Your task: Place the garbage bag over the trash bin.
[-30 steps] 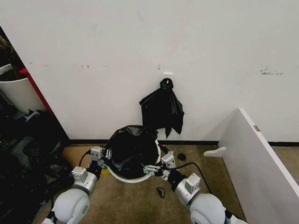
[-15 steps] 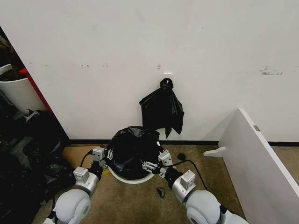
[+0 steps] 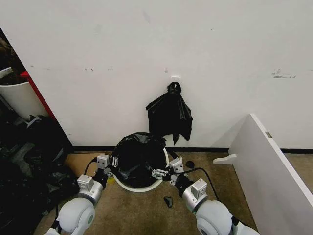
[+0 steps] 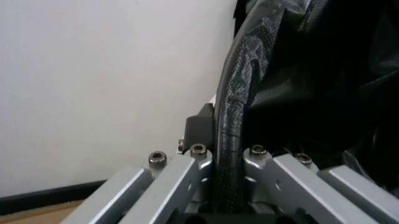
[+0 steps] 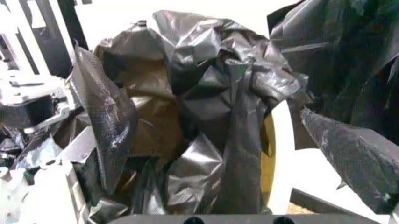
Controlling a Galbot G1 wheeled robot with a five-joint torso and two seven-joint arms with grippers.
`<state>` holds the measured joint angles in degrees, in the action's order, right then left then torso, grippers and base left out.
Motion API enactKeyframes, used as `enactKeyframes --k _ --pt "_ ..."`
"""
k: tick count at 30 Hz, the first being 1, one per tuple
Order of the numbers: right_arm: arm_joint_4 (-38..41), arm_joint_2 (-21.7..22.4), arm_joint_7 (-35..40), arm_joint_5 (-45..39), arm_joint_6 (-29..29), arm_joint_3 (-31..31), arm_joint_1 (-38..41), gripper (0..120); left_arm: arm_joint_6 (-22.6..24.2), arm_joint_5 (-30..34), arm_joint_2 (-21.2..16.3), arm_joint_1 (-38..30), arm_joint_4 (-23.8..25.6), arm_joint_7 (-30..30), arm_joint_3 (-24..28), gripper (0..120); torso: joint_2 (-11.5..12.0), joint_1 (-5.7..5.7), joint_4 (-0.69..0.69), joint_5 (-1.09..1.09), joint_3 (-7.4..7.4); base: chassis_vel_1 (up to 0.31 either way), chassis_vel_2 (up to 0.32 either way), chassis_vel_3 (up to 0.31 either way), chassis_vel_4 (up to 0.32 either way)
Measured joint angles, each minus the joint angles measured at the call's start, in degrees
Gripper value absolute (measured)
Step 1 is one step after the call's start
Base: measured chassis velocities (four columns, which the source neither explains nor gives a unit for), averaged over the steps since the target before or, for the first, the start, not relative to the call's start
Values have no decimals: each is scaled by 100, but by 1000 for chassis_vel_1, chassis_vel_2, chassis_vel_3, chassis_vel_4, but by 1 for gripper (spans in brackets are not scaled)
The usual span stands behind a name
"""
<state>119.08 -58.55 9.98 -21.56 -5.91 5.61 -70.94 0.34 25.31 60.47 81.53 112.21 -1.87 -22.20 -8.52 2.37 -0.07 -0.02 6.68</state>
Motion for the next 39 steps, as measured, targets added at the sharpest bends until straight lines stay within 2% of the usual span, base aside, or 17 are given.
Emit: enactKeyframes --k 3,7,8,14,17,21,25,32,34,39 --pt "-13 6 -22 -4 -43 58 24 96 0 -8 -11 -13 14 0 16 1 0 0 0 0 0 0 0 0 0" --pt "-83 -30 -21 -6 -60 104 83 81 -4 -40 -64 7 20 9 9 1 0 0 0 0 0 0 0 0 0" --pt "-83 -30 -21 -6 -60 104 83 81 -4 -40 -64 7 20 9 9 1 0 0 0 0 0 0 0 0 0" --pt "-155 -68 49 -33 -109 146 188 56 -9 -37 -102 19 93 21 -24 1 0 0 0 0 0 0 0 0 0" --pt "-162 -67 64 -56 -136 152 203 51 -9 -37 -101 22 112 22 -21 1 0 0 0 0 0 0 0 0 0" --pt "-193 -56 85 -63 -160 159 227 36 -9 -57 -92 49 122 28 2 1 0 0 0 0 0 0 0 0 0" --pt "-202 -55 119 -83 -179 160 240 31 -9 -66 -86 66 138 30 5 1 0 0 0 0 0 0 0 0 0" --pt "-200 -54 139 -114 -193 169 235 5 -9 -60 -82 69 158 31 5 1 0 0 0 0 0 0 0 0 0" --pt "-200 -55 144 -119 -193 170 230 0 -9 -55 -79 69 158 31 4 1 0 0 0 0 0 0 0 0 0" --pt "-210 -63 195 -193 -168 193 201 0 -47 -51 -61 94 147 30 2 1 0 0 0 0 0 0 0 0 0"
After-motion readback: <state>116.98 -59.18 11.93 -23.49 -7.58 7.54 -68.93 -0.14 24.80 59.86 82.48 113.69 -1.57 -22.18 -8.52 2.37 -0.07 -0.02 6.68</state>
